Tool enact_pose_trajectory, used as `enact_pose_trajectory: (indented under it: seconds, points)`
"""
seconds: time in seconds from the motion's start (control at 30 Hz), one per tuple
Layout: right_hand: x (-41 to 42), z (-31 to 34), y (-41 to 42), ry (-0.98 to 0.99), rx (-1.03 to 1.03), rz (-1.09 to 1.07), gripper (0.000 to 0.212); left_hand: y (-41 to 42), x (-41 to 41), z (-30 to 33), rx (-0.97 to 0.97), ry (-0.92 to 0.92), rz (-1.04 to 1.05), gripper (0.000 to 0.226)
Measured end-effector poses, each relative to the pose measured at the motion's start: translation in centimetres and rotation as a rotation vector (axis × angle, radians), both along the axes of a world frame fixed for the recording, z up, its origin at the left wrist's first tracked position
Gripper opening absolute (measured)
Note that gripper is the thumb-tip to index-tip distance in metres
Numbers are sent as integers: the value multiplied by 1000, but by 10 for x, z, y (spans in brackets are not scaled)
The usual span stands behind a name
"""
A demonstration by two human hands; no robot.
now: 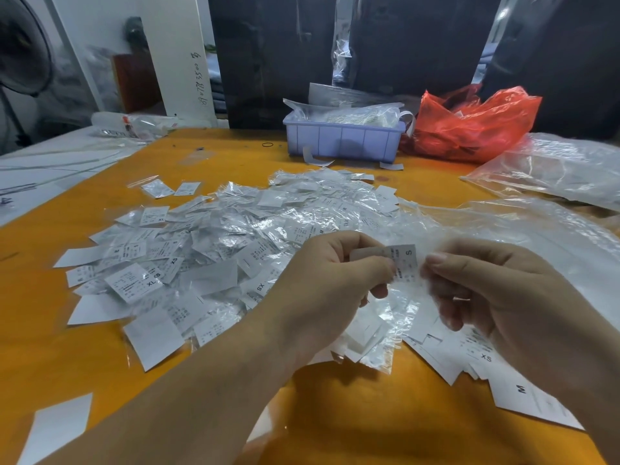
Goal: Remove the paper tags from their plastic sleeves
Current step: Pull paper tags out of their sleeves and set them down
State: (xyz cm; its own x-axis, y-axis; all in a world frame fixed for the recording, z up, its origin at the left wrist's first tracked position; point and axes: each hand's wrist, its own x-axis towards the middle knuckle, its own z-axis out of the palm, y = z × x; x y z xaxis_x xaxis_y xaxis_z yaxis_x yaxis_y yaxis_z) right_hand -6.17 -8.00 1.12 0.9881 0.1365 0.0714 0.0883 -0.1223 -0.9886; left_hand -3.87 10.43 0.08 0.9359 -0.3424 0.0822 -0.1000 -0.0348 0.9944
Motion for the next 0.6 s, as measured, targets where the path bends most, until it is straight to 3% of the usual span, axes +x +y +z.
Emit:
enact_pose_trajectory:
  seconds: [0.6]
  points:
    - [0, 0, 1, -20, -18, 17, 24, 2, 1, 0, 13, 24, -29, 5]
